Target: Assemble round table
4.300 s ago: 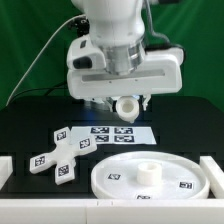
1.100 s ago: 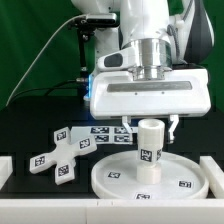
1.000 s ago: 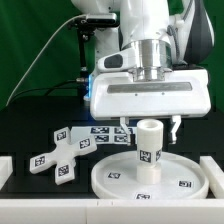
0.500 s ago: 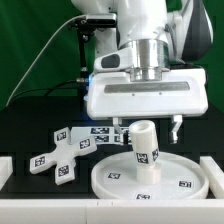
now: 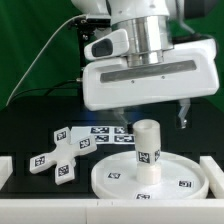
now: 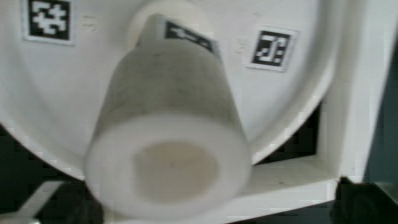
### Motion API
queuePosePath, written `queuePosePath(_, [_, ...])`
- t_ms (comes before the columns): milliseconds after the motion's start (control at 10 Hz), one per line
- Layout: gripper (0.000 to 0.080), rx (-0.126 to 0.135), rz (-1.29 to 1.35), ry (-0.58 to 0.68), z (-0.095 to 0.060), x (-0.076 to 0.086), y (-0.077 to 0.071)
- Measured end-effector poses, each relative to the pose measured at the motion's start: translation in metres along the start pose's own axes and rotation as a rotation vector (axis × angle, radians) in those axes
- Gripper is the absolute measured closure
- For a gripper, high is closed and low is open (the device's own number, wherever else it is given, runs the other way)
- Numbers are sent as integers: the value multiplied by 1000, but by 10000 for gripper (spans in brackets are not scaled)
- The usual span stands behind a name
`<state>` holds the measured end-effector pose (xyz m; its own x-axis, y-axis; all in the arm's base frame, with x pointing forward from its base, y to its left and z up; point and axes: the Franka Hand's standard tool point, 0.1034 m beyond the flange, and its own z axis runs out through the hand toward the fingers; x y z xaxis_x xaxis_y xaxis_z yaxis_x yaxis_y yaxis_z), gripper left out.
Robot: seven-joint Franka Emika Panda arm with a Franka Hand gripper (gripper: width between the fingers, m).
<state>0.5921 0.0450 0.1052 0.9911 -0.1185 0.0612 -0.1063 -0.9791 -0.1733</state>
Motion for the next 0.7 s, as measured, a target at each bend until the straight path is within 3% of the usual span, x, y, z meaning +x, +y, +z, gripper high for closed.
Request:
queuePosePath(200, [150, 13, 10, -93, 2, -1, 4])
queuePosePath(300, [150, 7, 11, -75, 4, -2, 7])
queuePosePath(700, [150, -3, 24, -120, 22, -29, 14])
